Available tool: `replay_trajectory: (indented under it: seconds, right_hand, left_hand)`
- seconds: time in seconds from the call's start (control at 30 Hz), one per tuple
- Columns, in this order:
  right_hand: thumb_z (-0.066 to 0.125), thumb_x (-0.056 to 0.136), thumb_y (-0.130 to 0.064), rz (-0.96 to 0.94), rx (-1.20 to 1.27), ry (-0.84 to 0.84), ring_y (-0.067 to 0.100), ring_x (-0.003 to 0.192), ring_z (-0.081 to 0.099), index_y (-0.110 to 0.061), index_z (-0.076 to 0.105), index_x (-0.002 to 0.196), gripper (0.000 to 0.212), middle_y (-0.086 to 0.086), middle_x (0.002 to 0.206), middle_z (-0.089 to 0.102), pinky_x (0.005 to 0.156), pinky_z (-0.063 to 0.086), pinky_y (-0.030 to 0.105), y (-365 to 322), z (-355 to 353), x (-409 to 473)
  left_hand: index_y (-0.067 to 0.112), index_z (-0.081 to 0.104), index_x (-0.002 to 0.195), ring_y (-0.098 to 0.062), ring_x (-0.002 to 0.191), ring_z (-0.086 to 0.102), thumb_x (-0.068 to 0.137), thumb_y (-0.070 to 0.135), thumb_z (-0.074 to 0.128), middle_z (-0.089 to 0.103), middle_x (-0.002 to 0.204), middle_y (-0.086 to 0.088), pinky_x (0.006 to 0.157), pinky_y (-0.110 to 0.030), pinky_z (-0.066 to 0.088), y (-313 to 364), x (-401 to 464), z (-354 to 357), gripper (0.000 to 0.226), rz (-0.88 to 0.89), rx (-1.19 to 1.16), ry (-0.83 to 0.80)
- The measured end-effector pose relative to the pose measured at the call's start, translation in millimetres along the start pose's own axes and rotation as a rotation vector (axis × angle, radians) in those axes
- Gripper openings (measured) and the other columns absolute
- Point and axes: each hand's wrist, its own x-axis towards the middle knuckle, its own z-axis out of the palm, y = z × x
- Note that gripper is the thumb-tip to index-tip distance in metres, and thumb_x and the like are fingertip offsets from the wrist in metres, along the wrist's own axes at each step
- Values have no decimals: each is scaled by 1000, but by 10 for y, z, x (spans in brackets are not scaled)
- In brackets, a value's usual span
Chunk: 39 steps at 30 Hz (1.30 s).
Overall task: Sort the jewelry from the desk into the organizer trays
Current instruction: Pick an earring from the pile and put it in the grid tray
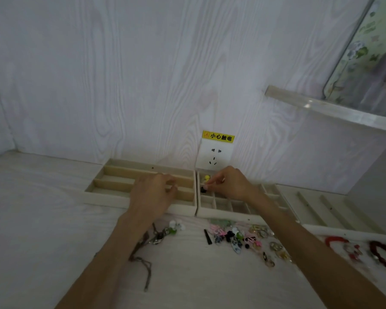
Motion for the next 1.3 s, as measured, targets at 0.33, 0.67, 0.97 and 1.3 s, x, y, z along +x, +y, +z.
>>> replay_trajectory:
  seconds: [0.33,0.67,0.97,1.3]
  right_hand:
    - [69,82,-31,2,11,-48,-14,42,47,-20,75,96,19,-23,46,53,46,30,7,20,57,15]
    - [66,84,-35,-1,40,-40,-4,73,60,-21,74,98,22,-6,89,72,69,45,14,-54,-254,-146]
    - [68,82,-33,43,-49,-55,-5,64,56,-31,73,95,15,-12,81,68,60,41,9,287,-915,-1201]
    - [60,88,-33,6,-224,75,4,103,50,-35,64,114,26,-14,109,61,84,33,17,561,-425,-1781]
  left_hand:
    - [32,68,110,-13,103,62,92,34,53,68,111,11,89,-30,48,39,-4,17,24,-39,-8,-19]
    - [31,67,110,-11,100,62,92,30,54,67,110,12,83,-25,46,62,-7,-49,22,-15,16,6]
    - [34,68,106,5,81,57,89,29,60,62,92,24,65,-11,41,850,-264,-28,19,303,-143,-90]
    - [38,61,120,-7,110,56,90,22,57,59,125,16,87,-21,44,1200,-493,306,34,454,163,-532]
